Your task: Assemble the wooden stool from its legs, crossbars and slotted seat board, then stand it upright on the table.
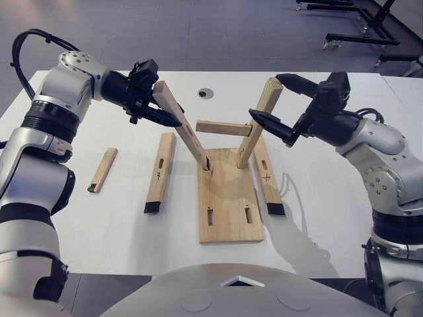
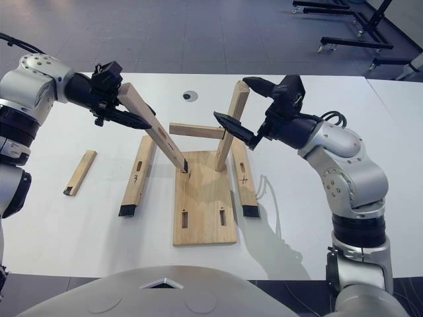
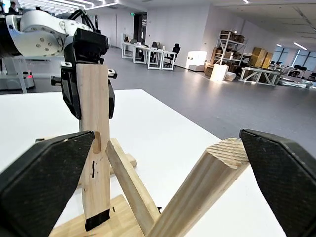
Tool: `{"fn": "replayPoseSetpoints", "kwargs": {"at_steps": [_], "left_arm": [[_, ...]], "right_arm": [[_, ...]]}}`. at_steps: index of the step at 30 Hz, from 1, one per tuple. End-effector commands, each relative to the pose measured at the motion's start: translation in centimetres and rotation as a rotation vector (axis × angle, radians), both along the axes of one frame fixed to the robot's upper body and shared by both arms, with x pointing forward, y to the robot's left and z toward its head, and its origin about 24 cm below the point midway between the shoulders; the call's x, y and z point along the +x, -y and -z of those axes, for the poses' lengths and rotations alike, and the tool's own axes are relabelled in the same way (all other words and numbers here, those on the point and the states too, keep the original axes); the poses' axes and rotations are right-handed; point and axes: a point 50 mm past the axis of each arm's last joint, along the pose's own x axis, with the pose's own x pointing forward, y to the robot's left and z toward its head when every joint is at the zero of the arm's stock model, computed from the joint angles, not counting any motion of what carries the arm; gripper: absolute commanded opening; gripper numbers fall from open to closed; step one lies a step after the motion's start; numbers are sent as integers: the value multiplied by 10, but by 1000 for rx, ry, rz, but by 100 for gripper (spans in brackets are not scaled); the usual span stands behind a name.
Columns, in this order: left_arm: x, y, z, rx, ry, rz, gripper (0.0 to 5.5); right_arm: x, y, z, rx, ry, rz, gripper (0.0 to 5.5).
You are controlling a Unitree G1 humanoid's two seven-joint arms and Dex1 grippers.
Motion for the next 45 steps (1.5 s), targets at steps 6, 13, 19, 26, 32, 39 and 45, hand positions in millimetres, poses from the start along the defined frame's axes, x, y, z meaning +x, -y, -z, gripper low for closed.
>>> {"fn": "replayPoseSetpoints", "kwargs": {"at_steps": [6, 13, 19, 26, 32, 39, 45], "left_arm": [[-7, 12, 62, 178, -149, 1, 204], [-4, 23, 64, 153, -123, -31, 204], [-7, 32, 67, 180, -72, 16, 204], [-2, 25, 74, 183, -97, -57, 204], [1, 22, 73, 159, -141, -96, 204], [-2, 23, 78, 198, -144, -61, 204], [0, 31, 84, 213, -148, -68, 204]], "right_arm": [[3, -3, 10, -157, -112, -116, 540], [2, -4, 13, -138, -116, -106, 540], [3, -4, 13, -128, -115, -102, 540], [1, -5, 14, -133, -118, -110, 540], [0, -8, 15, -139, -115, -119, 540], [-1, -7, 16, -147, -116, -119, 540], [-1, -12, 18, -149, -122, -137, 540]]}}
